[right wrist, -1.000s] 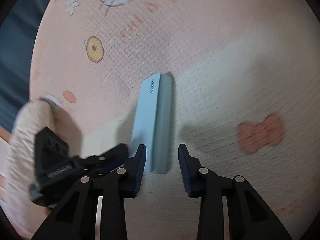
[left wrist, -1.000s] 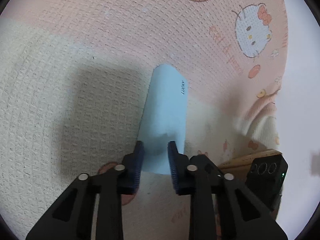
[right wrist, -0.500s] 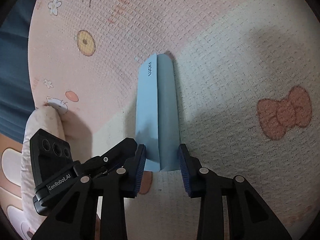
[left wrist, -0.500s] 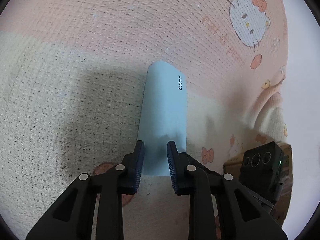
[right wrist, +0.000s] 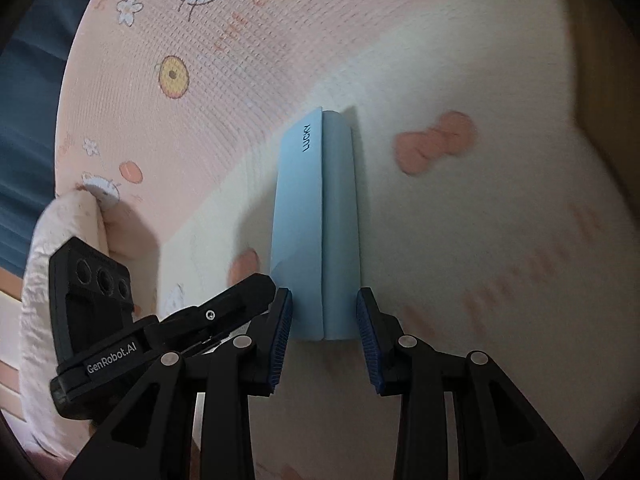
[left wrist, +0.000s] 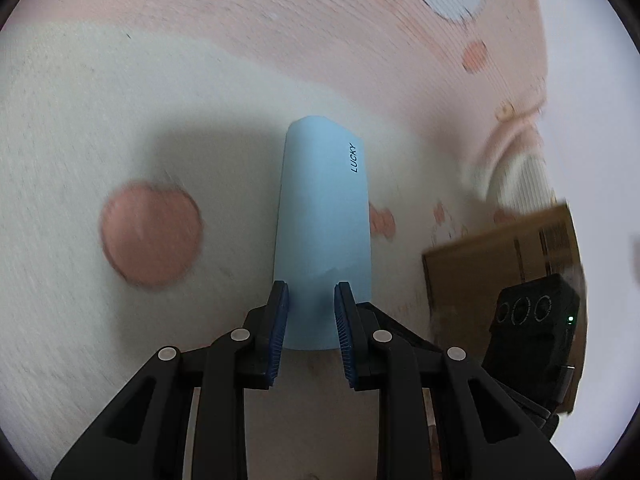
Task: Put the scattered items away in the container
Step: 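Close the right gripper around the light blue LUCKY glasses case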
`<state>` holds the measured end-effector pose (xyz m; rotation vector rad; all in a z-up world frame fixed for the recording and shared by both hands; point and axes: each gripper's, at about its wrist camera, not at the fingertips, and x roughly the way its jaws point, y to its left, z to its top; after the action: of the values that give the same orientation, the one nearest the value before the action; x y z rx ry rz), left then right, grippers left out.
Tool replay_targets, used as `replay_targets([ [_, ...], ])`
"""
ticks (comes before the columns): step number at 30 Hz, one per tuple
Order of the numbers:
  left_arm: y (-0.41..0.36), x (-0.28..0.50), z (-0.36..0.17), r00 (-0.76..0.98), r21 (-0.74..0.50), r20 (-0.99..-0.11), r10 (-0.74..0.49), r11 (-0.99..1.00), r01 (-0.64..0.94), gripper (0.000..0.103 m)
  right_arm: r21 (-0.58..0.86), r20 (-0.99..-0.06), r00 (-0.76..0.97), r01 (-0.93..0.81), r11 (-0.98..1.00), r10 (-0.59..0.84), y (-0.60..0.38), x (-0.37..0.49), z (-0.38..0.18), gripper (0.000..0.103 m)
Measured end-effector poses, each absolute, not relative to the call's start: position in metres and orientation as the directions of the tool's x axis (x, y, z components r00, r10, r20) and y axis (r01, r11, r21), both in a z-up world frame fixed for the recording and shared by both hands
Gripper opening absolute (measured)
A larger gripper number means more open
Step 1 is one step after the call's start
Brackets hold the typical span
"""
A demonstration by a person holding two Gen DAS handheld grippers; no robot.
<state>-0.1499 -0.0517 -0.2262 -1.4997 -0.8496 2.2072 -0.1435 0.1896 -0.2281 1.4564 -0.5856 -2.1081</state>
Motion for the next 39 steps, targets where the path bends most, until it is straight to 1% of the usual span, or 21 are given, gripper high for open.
replay_targets([
  [5,-0.023,-0.131,-0.226,-0.368,-0.637,-0.720,0.588,-0.771,0.014,0.026,0.467,-0.781,-0.356,0.211,-0.859,-0.512,0.197,-0.118,-0.215,0.031],
  [6,-0.018,-0.128,-0.226,-0.365,-0.632,-0.722,0.588,-0.775,0.003,0.025,0.442,-0.789,-0.364,0.221,-0.869,-0.495,0.200,-0.114,-0.213,0.031],
  [10,-0.005,-0.123,-0.229,-0.317,-0.656,-0.712,0.626,-0.755,-0.017,0.024,0.377,-0.810,-0.384,0.237,-0.895,-0.443,0.204,-0.108,-0.208,0.031],
  [13,0.000,-0.123,-0.229,-0.290,-0.656,-0.718,0.633,-0.754,-0.021,0.024,0.329,-0.813,-0.422,0.235,-0.914,-0.401,0.212,-0.102,-0.201,0.032],
  [15,-0.003,-0.123,-0.227,-0.288,-0.667,-0.710,0.643,-0.745,-0.018,0.024,0.287,-0.822,-0.439,0.233,-0.929,-0.364,0.214,-0.102,-0.197,0.044],
  [16,-0.004,-0.124,-0.226,-0.286,-0.675,-0.703,0.651,-0.737,-0.018,0.024,0.268,-0.824,-0.445,0.239,-0.933,-0.351,0.213,-0.102,-0.195,0.059],
  [17,-0.005,-0.126,-0.224,-0.287,-0.680,-0.698,0.656,-0.733,-0.020,0.025,0.253,-0.822,-0.455,0.246,-0.936,-0.342,0.210,-0.102,-0.194,0.068],
  [19,-0.008,-0.130,-0.220,-0.291,-0.684,-0.691,0.662,-0.729,-0.033,0.034,0.240,-0.816,-0.466,0.266,-0.934,-0.342,0.204,-0.104,-0.190,0.068],
  [20,-0.010,-0.132,-0.219,-0.292,-0.681,-0.692,0.660,-0.732,-0.038,0.041,0.224,-0.814,-0.470,0.291,-0.930,-0.343,0.198,-0.104,-0.188,0.068],
  [21,-0.012,-0.135,-0.219,-0.296,-0.676,-0.695,0.655,-0.736,-0.042,0.047,0.214,-0.814,-0.471,0.304,-0.928,-0.341,0.196,-0.104,-0.187,0.069],
  [24,-0.019,-0.146,-0.220,-0.301,-0.682,-0.691,0.657,-0.731,-0.030,0.052,0.166,-0.830,-0.460,0.336,-0.927,-0.316,0.180,-0.111,-0.190,0.069],
  [26,-0.023,-0.155,-0.224,-0.278,-0.733,-0.651,0.706,-0.681,-0.013,0.057,0.167,-0.841,-0.441,0.339,-0.926,-0.314,0.171,-0.119,-0.194,0.069],
  [27,-0.025,-0.161,-0.229,-0.260,-0.762,-0.626,0.736,-0.647,0.004,0.058,0.192,-0.845,-0.426,0.321,-0.927,-0.323,0.169,-0.125,-0.197,0.069],
  [30,-0.026,-0.171,-0.238,-0.268,-0.790,-0.597,0.756,-0.613,0.031,0.058,0.243,-0.849,-0.397,0.289,-0.926,-0.347,0.165,-0.136,-0.202,0.069],
  [35,-0.025,-0.184,-0.252,-0.260,-0.807,-0.581,0.771,-0.587,0.062,0.058,0.172,-0.870,-0.396,0.313,-0.934,-0.293,0.149,-0.151,-0.210,0.069],
  [37,-0.024,-0.188,-0.258,-0.251,-0.821,-0.565,0.786,-0.566,0.077,0.057,0.169,-0.878,-0.385,0.307,-0.937,-0.284,0.148,-0.158,-0.213,0.069],
  [38,-0.026,-0.189,-0.260,-0.253,-0.826,-0.558,0.790,-0.557,0.083,0.057,0.174,-0.883,-0.374,0.302,-0.937,-0.284,0.148,-0.160,-0.216,0.069],
  [39,-0.026,-0.190,-0.260,-0.254,-0.832,-0.551,0.795,-0.549,0.087,0.052,0.180,-0.885,-0.366,0.299,-0.937,-0.286,0.149,-0.161,-0.217,0.069],
])
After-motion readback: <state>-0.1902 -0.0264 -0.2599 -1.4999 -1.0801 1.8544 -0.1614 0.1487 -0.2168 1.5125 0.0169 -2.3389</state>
